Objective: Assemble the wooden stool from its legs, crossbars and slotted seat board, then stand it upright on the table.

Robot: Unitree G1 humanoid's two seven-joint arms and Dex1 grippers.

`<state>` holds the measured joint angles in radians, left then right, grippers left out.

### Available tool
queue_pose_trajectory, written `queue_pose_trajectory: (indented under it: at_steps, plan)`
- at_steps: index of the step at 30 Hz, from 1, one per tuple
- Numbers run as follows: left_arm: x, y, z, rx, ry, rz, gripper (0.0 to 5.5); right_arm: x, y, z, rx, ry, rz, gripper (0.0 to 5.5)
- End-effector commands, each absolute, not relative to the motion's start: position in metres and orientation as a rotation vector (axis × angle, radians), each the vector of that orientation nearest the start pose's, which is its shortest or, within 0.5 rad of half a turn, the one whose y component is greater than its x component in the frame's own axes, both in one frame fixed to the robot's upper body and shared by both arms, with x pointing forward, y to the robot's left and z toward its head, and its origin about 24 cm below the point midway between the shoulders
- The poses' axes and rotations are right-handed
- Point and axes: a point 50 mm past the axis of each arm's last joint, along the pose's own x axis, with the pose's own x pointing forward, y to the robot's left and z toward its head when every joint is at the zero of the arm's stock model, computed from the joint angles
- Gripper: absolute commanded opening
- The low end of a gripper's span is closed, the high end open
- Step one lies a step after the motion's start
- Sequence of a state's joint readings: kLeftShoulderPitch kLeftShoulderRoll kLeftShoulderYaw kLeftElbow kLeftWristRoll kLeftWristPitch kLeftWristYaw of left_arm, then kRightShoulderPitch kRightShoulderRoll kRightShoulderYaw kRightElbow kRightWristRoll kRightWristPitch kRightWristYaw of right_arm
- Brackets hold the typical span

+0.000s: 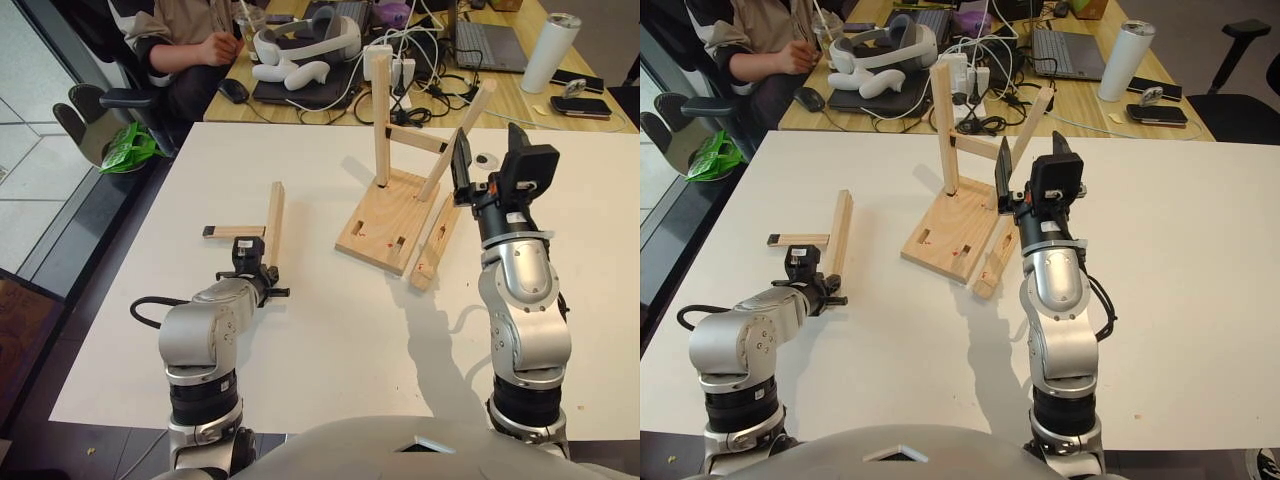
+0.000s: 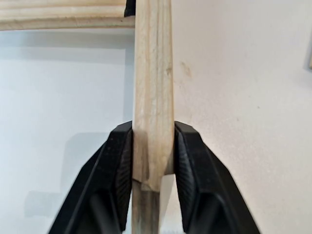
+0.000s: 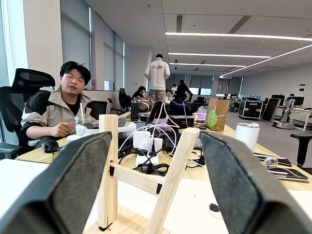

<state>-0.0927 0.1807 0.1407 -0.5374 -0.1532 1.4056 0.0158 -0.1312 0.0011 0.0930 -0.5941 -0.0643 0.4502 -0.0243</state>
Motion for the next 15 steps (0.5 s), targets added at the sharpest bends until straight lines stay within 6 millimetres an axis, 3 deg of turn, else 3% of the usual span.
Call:
queue_pose_trajectory:
  at_steps: [1, 4, 7, 11, 15]
  plan:
    - [0.243, 0.198, 0.106, 0.259, 0.484, 0.117, 1.04, 0.251, -0.125, 0.164, 0.009, -0.236, 0.06, 3.33]
    - [0.255, 0.21, 0.135, 0.522, 0.239, 0.187, 1.03, 0.255, -0.12, 0.165, 0.082, -0.211, 0.119, 3.33]
    - [0.264, 0.211, 0.163, 0.908, -0.053, 0.186, 1.03, 0.261, -0.115, 0.168, 0.201, -0.172, 0.243, 3.79]
    - [0.267, 0.196, 0.167, 1.307, -0.309, 0.097, 1.03, 0.266, -0.101, 0.179, 0.431, -0.118, 0.401, 4.04]
    - [0.271, 0.183, 0.163, 1.473, -0.453, 0.041, 1.03, 0.266, -0.085, 0.201, 0.745, -0.128, 0.561, 4.04]
